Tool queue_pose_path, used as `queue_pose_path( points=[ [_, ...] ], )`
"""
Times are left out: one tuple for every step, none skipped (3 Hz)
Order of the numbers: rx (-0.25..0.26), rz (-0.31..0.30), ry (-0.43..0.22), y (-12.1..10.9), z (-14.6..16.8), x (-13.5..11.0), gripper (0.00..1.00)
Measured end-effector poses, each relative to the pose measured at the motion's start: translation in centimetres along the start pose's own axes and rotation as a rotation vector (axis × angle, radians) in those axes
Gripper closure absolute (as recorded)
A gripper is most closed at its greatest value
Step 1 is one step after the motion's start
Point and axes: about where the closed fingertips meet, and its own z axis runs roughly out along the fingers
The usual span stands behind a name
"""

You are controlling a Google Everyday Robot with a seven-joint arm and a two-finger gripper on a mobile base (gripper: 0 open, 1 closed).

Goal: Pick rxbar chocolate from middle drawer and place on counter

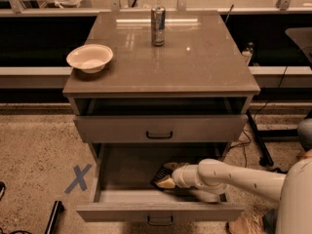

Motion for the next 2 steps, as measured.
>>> queue_pose_path(
  points=[
    [-0.002,0.006,-0.032,-0.1,-0.3,-0.1,0.88],
    [-0.023,-0.002,-0.133,0.0,-1.5,-1.6,1.0]
  ],
)
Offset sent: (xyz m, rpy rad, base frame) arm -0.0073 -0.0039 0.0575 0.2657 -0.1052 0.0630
